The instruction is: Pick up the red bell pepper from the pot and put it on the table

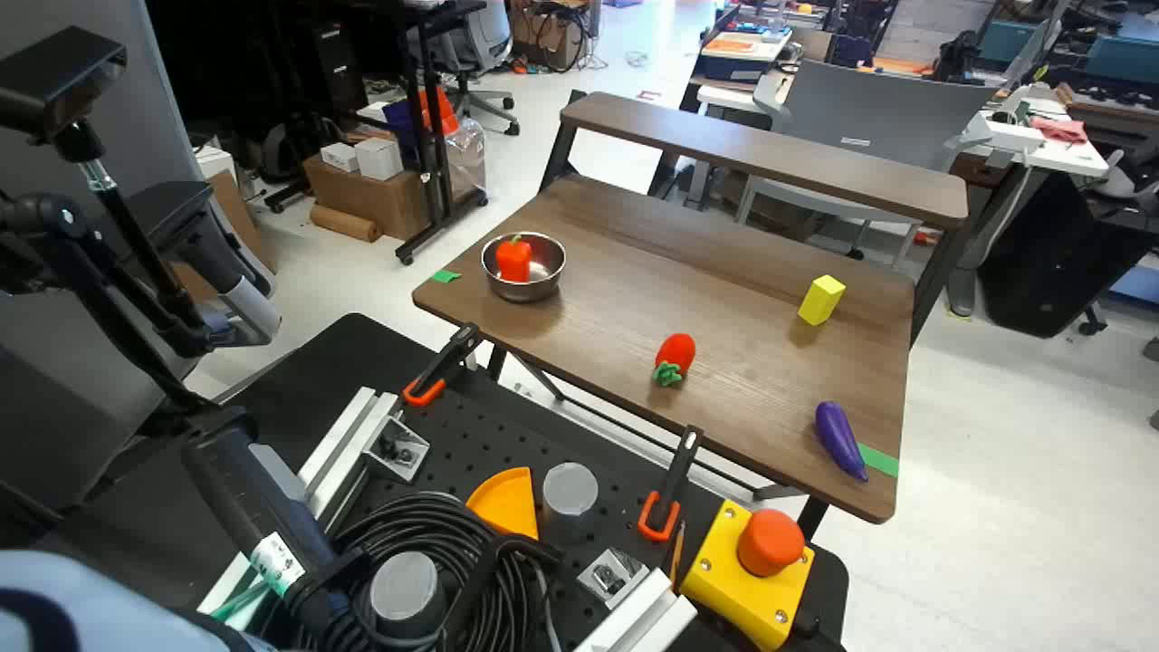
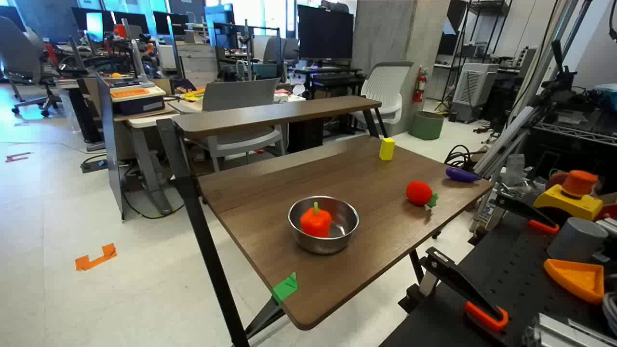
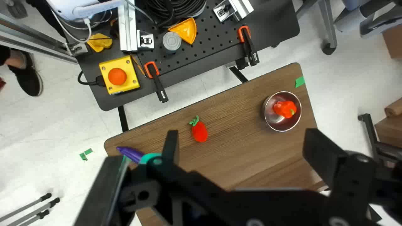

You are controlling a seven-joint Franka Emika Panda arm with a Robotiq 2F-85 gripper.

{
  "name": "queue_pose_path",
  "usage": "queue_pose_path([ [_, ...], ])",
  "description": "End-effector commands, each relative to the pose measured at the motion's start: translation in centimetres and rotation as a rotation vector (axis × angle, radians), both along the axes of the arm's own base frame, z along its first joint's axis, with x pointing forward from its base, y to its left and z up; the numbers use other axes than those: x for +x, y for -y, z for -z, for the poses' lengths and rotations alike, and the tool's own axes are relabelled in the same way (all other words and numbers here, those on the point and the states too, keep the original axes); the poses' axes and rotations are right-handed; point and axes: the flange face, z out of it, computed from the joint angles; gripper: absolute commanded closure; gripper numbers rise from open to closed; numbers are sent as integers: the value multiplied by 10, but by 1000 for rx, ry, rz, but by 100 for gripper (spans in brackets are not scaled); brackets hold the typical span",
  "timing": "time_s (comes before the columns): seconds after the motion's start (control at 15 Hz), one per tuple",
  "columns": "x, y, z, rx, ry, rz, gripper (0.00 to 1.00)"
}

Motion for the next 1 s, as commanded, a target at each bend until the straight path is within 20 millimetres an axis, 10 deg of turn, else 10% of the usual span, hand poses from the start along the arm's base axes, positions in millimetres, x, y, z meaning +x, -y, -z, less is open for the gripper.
queue_pose_path([
  [0.0, 0, 0, -1, 0, 0, 0, 0],
  [0.6, 0, 0, -1, 0, 0, 0, 0],
  [0.93, 38, -46, 3, -89, -23, -80, 0],
])
